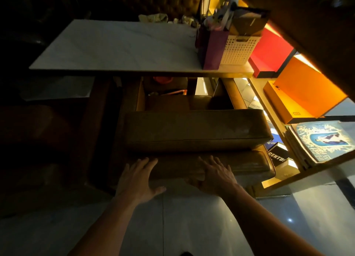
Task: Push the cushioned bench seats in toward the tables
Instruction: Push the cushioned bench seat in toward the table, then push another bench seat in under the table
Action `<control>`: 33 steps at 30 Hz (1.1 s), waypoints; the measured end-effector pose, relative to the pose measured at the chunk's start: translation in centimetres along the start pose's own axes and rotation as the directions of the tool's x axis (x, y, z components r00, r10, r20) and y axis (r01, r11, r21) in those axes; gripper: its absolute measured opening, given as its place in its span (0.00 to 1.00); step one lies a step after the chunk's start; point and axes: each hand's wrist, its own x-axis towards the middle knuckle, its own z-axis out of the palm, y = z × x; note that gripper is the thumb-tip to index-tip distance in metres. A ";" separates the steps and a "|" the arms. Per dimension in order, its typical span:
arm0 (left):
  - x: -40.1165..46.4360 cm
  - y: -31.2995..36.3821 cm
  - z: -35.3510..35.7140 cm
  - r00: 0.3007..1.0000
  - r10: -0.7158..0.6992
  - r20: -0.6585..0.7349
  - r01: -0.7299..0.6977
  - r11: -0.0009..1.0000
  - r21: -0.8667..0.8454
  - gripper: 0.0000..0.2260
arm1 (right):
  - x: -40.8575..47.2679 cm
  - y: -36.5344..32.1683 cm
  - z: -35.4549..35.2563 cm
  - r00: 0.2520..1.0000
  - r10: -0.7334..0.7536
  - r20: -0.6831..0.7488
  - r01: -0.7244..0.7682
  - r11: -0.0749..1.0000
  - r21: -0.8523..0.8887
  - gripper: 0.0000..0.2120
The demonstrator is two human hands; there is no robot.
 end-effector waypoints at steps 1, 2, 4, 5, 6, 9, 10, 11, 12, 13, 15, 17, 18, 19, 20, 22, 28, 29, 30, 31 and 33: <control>-0.9 -0.7 -0.5 1.000 0.012 -0.007 -0.012 1.000 -0.009 0.46 | -0.8 -0.9 0.0 1.000 0.002 -0.010 -0.002 1.000 0.007 0.50; -1.9 -1.4 -1.0 1.000 0.022 -0.019 -0.023 1.000 -0.022 0.46 | -1.7 -2.0 0.0 1.000 0.002 -0.018 -0.001 1.000 0.016 0.49; -4.2 -3.2 -2.1 0.999 0.035 -0.038 -0.036 0.998 -0.050 0.45 | -3.4 -4.5 0.2 1.000 -0.007 -0.031 0.007 1.000 0.024 0.48; -5.4 -4.3 -2.7 0.999 0.038 -0.037 -0.040 0.997 -0.059 0.45 | -4.2 -6.0 0.3 0.999 -0.008 -0.039 0.008 1.000 0.023 0.49; -6.6 -5.6 -3.3 0.999 0.040 -0.035 -0.042 0.997 -0.063 0.45 | -4.9 -7.6 0.4 0.999 -0.007 -0.049 0.009 1.000 0.023 0.49; -9.9 -10.3 -5.0 0.999 0.028 -0.047 -0.031 0.997 -0.072 0.44 | -6.3 -13.2 0.7 0.998 -0.022 -0.053 0.023 0.999 0.030 0.49; -11.1 -12.2 -5.6 0.998 0.015 -0.054 -0.019 0.997 -0.079 0.44 | -6.6 -15.3 0.8 0.998 -0.034 -0.049 0.035 0.999 0.029 0.49; -12.2 -14.0 -6.1 0.998 0.000 -0.062 -0.005 0.996 -0.087 0.44 | -6.9 -17.4 0.9 0.997 -0.049 -0.051 0.050 0.998 0.028 0.48; -13.3 -15.9 -6.5 0.997 -0.014 -0.074 0.007 0.996 -0.091 0.43 | -7.2 -19.4 1.0 0.996 -0.065 -0.058 0.067 0.997 0.030 0.48; -14.3 -17.7 -6.9 0.996 -0.025 -0.088 0.017 0.995 -0.096 0.43 | -7.5 -21.5 1.2 0.994 -0.086 -0.066 0.088 0.996 0.031 0.47; -16.0 -21.0 -7.8 0.993 -0.048 -0.108 0.035 0.993 -0.116 0.43 | -8.0 -25.2 1.4 0.987 -0.134 -0.085 0.137 0.990 0.027 0.44; -17.5 -23.7 -8.6 0.990 -0.073 -0.120 0.056 0.989 -0.135 0.43 | -8.5 -28.4 1.6 0.980 -0.173 -0.099 0.176 0.984 0.028 0.44; -18.2 -25.0 -9.0 0.988 -0.084 -0.128 0.065 0.987 -0.146 0.42 | -8.7 -30.0 1.7 0.977 -0.189 -0.099 0.192 0.981 0.023 0.45; -18.9 -26.4 -9.4 0.986 -0.093 -0.141 0.071 0.985 -0.155 0.42 | -8.9 -31.6 1.7 0.974 -0.204 -0.096 0.206 0.978 0.017 0.46; -19.5 -27.6 -9.8 0.983 -0.098 -0.155 0.073 0.985 -0.158 0.42 | -8.8 -33.0 1.8 0.973 -0.214 -0.086 0.216 0.976 0.013 0.46; -20.2 -30.1 -10.1 0.977 -0.124 -0.173 0.094 0.980 -0.173 0.41 | -8.4 -35.5 2.1 0.969 -0.235 -0.077 0.235 0.972 -0.007 0.45; -20.9 -37.2 -10.0 0.957 -0.220 -0.189 0.172 0.955 -0.243 0.40 | -4.8 -41.7 4.5 0.964 -0.265 -0.018 0.265 0.964 -0.040 0.44; -20.9 -38.7 -9.7 0.954 -0.234 -0.187 0.185 0.951 -0.247 0.40 | -4.0 -42.8 5.1 0.961 -0.276 -0.013 0.276 0.960 -0.048 0.44; -20.8 -40.3 -9.4 0.952 -0.249 -0.180 0.201 0.947 -0.250 0.40 | -3.0 -44.0 5.7 0.958 -0.288 -0.009 0.287 0.956 -0.054 0.43; -20.7 -41.9 -9.1 0.948 -0.265 -0.173 0.218 0.943 -0.252 0.40 | -2.2 -45.3 6.3 0.955 -0.298 -0.001 0.298 0.953 -0.050 0.42; -20.5 -45.2 -8.7 0.939 -0.309 -0.149 0.264 0.929 -0.261 0.40 | -0.5 -48.0 7.4 0.948 -0.319 0.017 0.319 0.948 -0.017 0.42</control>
